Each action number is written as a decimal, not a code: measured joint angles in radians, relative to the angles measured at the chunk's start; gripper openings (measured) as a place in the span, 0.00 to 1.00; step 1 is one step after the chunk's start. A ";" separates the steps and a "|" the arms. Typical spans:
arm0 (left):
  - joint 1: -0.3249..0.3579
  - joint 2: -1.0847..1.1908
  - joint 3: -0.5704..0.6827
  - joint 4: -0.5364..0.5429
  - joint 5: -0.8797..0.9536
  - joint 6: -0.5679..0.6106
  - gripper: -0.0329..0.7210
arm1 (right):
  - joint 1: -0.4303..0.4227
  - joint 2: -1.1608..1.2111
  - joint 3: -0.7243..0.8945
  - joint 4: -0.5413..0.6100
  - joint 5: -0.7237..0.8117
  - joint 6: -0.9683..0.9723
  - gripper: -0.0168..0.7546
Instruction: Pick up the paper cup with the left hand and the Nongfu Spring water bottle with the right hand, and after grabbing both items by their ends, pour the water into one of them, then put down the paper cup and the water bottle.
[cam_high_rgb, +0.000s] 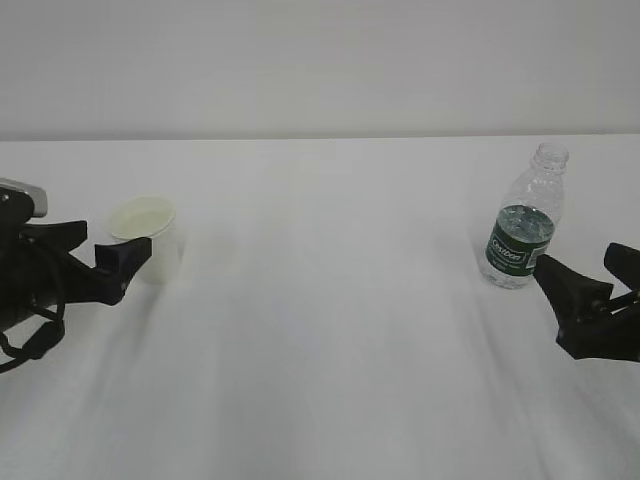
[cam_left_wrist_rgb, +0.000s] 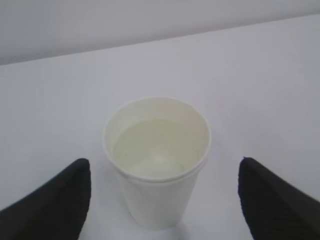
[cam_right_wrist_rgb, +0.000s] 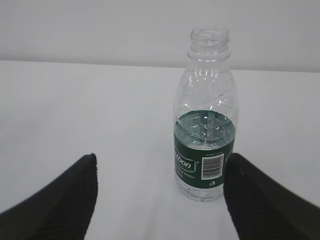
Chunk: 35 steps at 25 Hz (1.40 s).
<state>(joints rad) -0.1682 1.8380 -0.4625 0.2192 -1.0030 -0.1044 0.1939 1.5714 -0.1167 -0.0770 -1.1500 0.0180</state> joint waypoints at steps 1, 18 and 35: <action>0.000 -0.014 0.000 -0.005 0.011 0.000 0.95 | 0.000 0.000 0.000 0.000 0.000 0.004 0.78; 0.000 -0.302 0.006 -0.021 0.254 0.001 0.91 | 0.000 -0.003 0.000 0.041 0.000 0.017 0.78; 0.000 -0.593 0.012 -0.021 0.467 0.001 0.90 | 0.000 -0.372 -0.064 0.159 0.370 -0.053 0.78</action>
<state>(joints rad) -0.1682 1.2452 -0.4505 0.1986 -0.5362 -0.1037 0.1939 1.1995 -0.1804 0.0816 -0.7804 -0.0348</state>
